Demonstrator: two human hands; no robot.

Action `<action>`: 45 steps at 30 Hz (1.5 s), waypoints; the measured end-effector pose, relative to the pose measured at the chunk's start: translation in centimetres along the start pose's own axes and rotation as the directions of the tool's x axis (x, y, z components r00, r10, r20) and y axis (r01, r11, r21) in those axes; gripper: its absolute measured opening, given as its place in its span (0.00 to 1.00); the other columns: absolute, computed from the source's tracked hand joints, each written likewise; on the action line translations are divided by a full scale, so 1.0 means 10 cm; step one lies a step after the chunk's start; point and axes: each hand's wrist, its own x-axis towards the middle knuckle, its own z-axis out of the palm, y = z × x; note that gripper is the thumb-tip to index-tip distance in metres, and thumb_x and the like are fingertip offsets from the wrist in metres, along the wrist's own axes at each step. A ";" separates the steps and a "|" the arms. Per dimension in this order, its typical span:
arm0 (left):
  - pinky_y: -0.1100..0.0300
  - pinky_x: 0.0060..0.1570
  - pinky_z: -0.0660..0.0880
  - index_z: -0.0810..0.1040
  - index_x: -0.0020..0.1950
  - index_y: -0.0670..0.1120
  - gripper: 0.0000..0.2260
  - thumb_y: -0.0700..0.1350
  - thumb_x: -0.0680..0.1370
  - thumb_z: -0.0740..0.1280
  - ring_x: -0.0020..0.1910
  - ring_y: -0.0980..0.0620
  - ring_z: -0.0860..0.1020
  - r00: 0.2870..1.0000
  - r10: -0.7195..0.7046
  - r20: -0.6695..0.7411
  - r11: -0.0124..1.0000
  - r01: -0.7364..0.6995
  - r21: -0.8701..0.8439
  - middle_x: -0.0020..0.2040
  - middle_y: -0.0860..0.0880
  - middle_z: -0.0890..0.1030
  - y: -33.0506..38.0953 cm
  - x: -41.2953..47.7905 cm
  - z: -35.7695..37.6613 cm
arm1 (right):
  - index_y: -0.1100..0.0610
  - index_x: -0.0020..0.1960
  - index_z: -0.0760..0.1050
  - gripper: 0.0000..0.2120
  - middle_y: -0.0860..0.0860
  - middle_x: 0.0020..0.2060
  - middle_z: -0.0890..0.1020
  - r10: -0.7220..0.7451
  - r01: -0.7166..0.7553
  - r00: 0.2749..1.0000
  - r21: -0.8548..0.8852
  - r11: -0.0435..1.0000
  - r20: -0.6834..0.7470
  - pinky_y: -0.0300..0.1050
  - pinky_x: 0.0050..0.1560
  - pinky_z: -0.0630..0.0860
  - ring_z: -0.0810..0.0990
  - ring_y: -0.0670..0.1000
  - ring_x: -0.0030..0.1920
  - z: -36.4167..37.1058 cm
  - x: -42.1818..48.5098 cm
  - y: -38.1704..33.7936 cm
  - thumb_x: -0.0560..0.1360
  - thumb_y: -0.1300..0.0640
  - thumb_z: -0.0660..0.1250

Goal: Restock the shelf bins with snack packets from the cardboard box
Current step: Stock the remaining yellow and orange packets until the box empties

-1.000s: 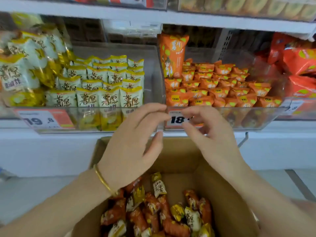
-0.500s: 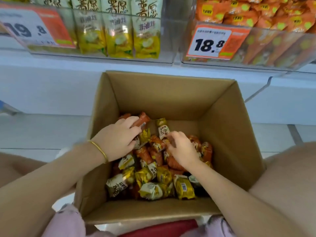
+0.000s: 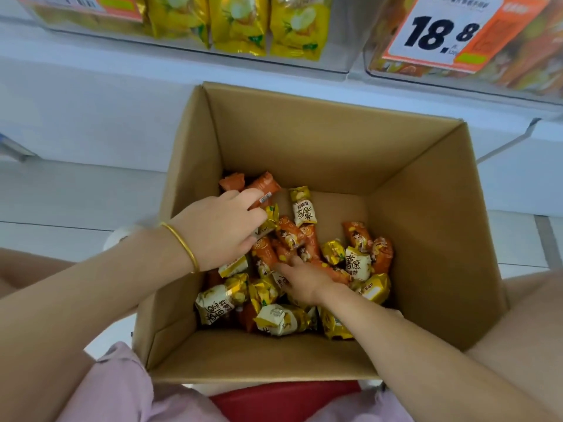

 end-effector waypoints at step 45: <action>0.53 0.45 0.81 0.78 0.57 0.46 0.12 0.50 0.77 0.66 0.51 0.48 0.81 0.872 -0.327 0.364 0.086 0.411 -0.907 0.55 0.44 0.80 0.27 0.42 -0.27 | 0.49 0.75 0.59 0.36 0.54 0.63 0.74 -0.076 0.179 0.821 0.129 0.975 -0.565 0.45 0.62 0.69 0.72 0.52 0.62 -1.29 -1.04 0.06 0.72 0.46 0.72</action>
